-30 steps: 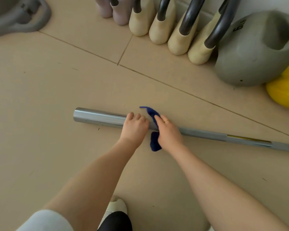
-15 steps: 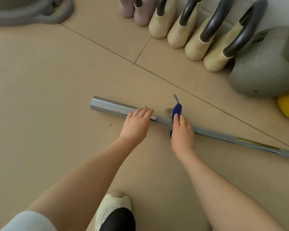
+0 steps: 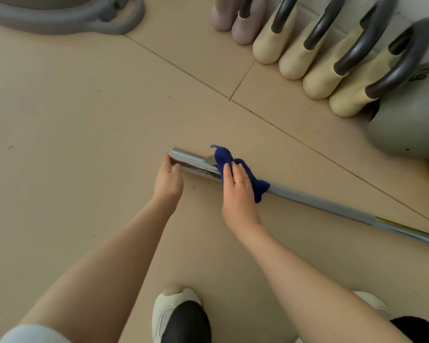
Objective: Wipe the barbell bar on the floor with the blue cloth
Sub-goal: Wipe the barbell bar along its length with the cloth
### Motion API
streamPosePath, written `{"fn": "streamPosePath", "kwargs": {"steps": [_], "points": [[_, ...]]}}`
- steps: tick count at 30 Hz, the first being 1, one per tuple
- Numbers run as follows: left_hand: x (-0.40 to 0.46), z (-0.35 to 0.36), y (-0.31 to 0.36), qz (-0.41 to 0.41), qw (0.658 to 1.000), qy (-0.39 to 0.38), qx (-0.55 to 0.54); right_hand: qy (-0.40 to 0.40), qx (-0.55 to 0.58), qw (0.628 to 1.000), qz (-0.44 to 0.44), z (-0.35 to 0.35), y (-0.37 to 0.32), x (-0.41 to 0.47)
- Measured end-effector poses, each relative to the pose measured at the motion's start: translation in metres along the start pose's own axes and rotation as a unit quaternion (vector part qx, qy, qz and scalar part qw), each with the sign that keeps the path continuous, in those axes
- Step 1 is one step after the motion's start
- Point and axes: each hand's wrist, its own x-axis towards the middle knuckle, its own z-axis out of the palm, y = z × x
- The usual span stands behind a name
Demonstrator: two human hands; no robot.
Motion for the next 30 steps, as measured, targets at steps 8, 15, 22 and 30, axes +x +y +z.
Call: {"fn": "streamPosePath", "kwargs": {"steps": [8, 15, 22, 30], "points": [[0.009, -0.014, 0.004, -0.044, 0.995, -0.033, -0.084, -0.053, 0.034, 0.997, 0.054, 0.032, -0.05, 0.029], [0.019, -0.018, -0.004, -0.106, 0.988, -0.042, -0.103, 0.013, -0.093, 0.995, 0.037, 0.016, -0.005, 0.031], [0.027, -0.019, -0.005, -0.097, 0.981, -0.043, -0.161, -0.071, -0.047, 0.996, 0.014, 0.026, -0.041, 0.054], [0.027, -0.028, -0.002, -0.085, 0.971, -0.035, -0.223, -0.119, -0.097, 0.977, -0.149, 0.039, -0.081, 0.087]]}}
